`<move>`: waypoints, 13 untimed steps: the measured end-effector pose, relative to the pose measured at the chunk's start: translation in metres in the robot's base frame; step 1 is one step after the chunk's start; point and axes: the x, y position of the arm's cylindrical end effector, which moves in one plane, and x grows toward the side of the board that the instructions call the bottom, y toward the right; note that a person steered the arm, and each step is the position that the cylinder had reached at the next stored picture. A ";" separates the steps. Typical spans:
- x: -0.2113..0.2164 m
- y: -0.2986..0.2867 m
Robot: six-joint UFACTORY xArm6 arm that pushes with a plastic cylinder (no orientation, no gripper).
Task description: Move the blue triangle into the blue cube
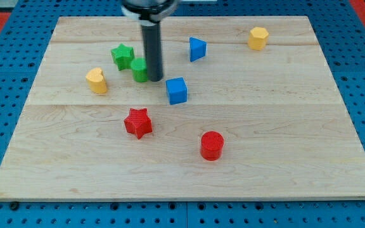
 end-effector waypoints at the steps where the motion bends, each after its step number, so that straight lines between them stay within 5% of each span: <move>1: -0.003 -0.049; 3: -0.049 -0.111; 4: -0.049 -0.072; 7: -0.050 0.173; 10: -0.103 0.075; 13: -0.091 0.027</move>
